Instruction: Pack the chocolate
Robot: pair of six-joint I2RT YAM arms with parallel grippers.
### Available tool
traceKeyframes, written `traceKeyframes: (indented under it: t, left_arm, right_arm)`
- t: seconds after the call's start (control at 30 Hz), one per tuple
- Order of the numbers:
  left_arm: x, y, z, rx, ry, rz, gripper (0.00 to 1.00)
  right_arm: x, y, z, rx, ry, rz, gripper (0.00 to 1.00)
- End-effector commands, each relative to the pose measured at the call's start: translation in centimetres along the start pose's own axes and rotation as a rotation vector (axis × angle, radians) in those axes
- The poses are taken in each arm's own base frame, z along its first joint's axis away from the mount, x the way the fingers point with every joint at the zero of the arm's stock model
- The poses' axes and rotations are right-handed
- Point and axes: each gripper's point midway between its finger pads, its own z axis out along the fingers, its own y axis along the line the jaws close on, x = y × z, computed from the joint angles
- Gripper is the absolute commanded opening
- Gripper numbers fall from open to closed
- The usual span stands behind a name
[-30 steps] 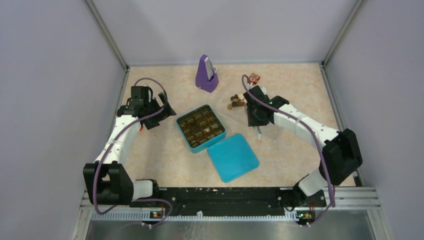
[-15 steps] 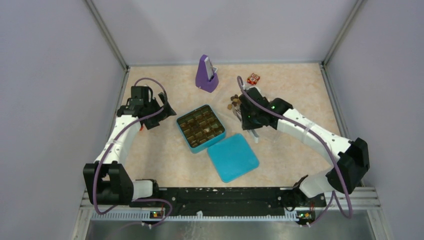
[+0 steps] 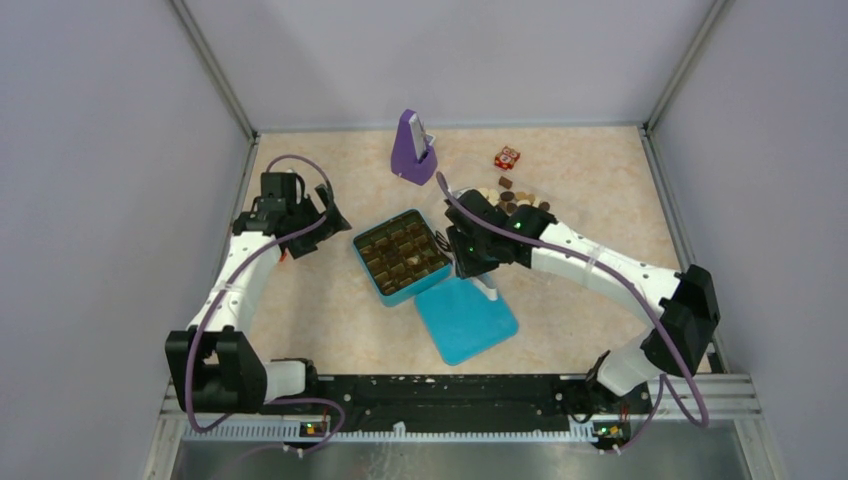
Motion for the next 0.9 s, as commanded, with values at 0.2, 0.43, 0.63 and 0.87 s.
traceKeyframes:
  t: [0.2, 0.43, 0.63, 0.87]
  left_arm:
    - [-0.8, -0.2, -0.9, 0.011, -0.046, 0.013, 0.99]
    - [-0.8, -0.1, -0.8, 0.006, -0.047, 0.014, 0.99]
    - [-0.7, -0.1, -0.8, 0.007, -0.046, 0.014, 0.99]
    - [-0.7, 0.0, -0.7, 0.007, -0.043, 0.014, 0.99]
  right_arm:
    - [-1.2, 1.5, 0.6, -0.031, -0.025, -0.024, 0.13]
    - [-1.4, 1.4, 0.6, -0.021, -0.033, -0.016, 0.25]
    - [-1.8, 1.5, 0.4, -0.024, -0.046, -0.009, 0.31]
    - [-1.6, 1.6, 0.7, -0.027, -0.038, -0.009, 0.35]
